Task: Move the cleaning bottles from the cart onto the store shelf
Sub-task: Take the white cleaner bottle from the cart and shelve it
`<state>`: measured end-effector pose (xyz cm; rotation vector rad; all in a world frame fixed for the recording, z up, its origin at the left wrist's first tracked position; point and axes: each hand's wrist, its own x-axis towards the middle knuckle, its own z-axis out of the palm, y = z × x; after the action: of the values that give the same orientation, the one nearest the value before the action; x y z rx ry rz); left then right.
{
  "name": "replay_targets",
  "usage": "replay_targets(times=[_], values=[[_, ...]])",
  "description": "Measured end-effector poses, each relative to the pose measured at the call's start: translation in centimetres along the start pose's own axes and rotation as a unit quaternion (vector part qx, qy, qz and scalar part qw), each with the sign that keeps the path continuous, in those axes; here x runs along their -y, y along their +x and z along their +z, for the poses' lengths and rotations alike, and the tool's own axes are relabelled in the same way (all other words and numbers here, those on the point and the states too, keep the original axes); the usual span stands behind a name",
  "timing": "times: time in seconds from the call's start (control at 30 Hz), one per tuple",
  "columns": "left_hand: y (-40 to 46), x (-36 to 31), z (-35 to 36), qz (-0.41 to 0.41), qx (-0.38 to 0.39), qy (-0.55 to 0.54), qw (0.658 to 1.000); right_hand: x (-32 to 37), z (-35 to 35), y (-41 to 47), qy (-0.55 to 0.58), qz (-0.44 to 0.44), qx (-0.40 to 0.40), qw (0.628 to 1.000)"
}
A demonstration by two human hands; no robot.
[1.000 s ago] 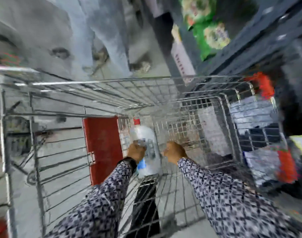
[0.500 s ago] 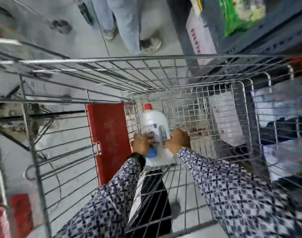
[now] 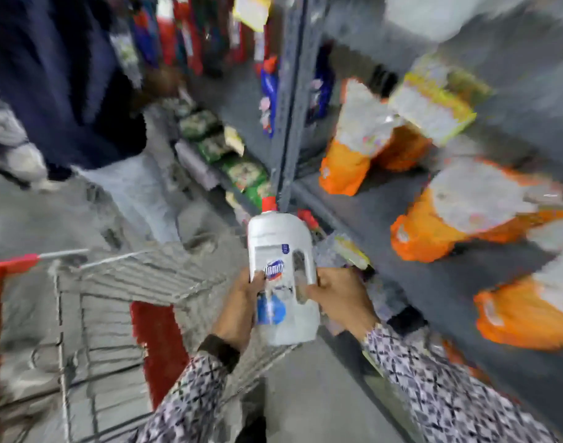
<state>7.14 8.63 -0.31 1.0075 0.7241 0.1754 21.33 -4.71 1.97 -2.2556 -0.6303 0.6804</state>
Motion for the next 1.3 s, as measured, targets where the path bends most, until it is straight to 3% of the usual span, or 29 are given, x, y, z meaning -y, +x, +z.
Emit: replay_targets(times=[0.17, 0.4, 0.5, 0.67, 0.87, 1.07, 1.3], values=[[-7.7, -4.3, 12.4, 0.089, 0.136, 0.019, 0.986, -0.7, -10.9, -13.0, 0.188, -0.049, -0.185, 0.963], [-19.1, -8.8, 28.2, 0.190, 0.302, 0.048, 0.933, -0.7, -23.7, -28.0, 0.339, -0.151, -0.399, 0.838], [-23.0, -11.3, 32.5, 0.235, 0.354, 0.051, 0.904, 0.1, -27.6, -32.0, 0.356, -0.197, -0.450, 0.795], [-26.4, -13.5, 35.8, 0.250, 0.432, 0.029, 0.866, 0.9, -30.5, -36.2, 0.339, -0.244, -0.484, 0.769], [-22.1, -14.8, 35.3, 0.256, 0.437, 0.039, 0.861, 1.6, -30.3, -33.0, 0.319, -0.226, -0.478, 0.787], [-12.1, -20.9, 35.2, 0.275, 0.395, 0.060, 0.874, 5.8, -32.0, -21.8, 0.280, -0.203, -0.477, 0.808], [-0.7, -27.2, 38.3, 0.276, 0.396, 0.095, 0.871, 8.9, -34.6, -10.3, 0.225, -0.148, -0.540, 0.797]])
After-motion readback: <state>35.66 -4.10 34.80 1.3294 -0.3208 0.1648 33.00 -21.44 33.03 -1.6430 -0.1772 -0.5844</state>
